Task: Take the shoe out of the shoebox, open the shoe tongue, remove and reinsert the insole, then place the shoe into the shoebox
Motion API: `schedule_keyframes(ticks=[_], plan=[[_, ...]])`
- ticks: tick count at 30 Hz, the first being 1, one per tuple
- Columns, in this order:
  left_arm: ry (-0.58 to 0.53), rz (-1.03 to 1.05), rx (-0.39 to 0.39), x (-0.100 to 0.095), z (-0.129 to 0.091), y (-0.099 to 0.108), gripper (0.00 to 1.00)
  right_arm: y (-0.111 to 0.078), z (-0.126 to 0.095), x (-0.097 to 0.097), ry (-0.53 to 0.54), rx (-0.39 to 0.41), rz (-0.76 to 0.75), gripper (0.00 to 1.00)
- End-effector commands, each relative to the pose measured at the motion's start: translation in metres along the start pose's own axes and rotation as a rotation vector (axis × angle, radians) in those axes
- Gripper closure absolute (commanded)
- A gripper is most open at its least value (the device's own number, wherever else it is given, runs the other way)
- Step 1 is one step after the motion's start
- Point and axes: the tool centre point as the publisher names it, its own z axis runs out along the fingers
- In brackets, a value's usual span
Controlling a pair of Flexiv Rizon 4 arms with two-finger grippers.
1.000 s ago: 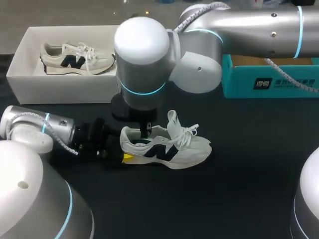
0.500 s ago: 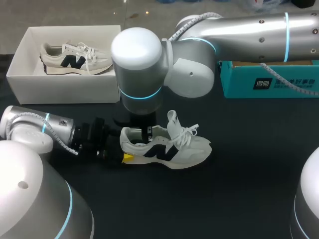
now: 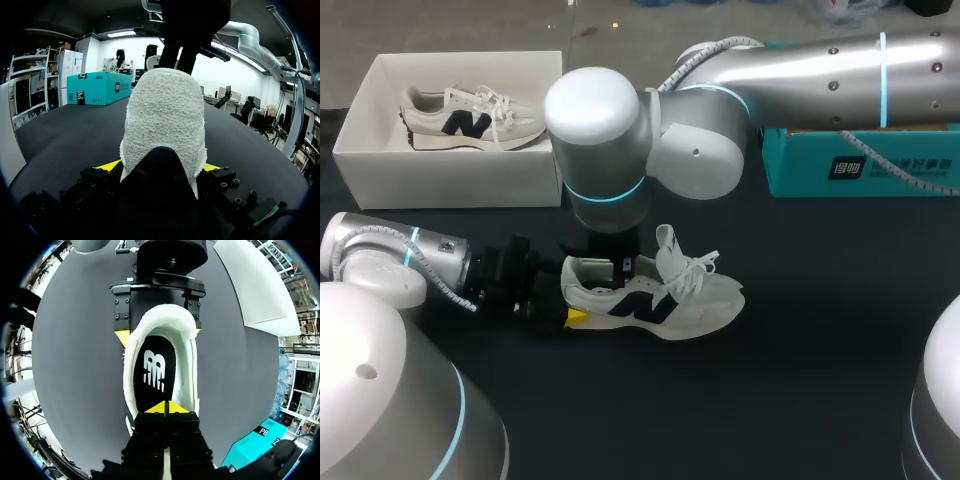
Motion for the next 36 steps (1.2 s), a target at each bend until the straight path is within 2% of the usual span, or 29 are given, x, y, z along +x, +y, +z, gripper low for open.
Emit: schedule_keyframes(ticks=[1, 11, 24, 32, 36], plan=[[0.001, -0.001, -0.002, -0.002, 0.0, 0.003, 1.0, -0.005, 0.003, 0.003, 0.024, -0.003, -0.003, 1.0], [0.001, -0.001, -0.002, -0.002, 0.0, 0.003, 1.0, -0.004, 0.006, 0.031, 0.123, -0.016, -0.036, 1.0], [0.001, -0.001, -0.002, -0.002, 0.0, 0.003, 1.0, 0.015, 0.028, 0.009, 0.148, -0.014, -0.054, 1.0], [0.001, -0.001, -0.002, -0.002, 0.0, 0.003, 1.0, -0.002, 0.032, 0.025, 0.183, -0.007, -0.013, 1.0], [0.001, -0.001, -0.002, -0.002, 0.0, 0.003, 1.0, -0.007, 0.032, 0.029, 0.162, -0.014, 0.028, 1.0]])
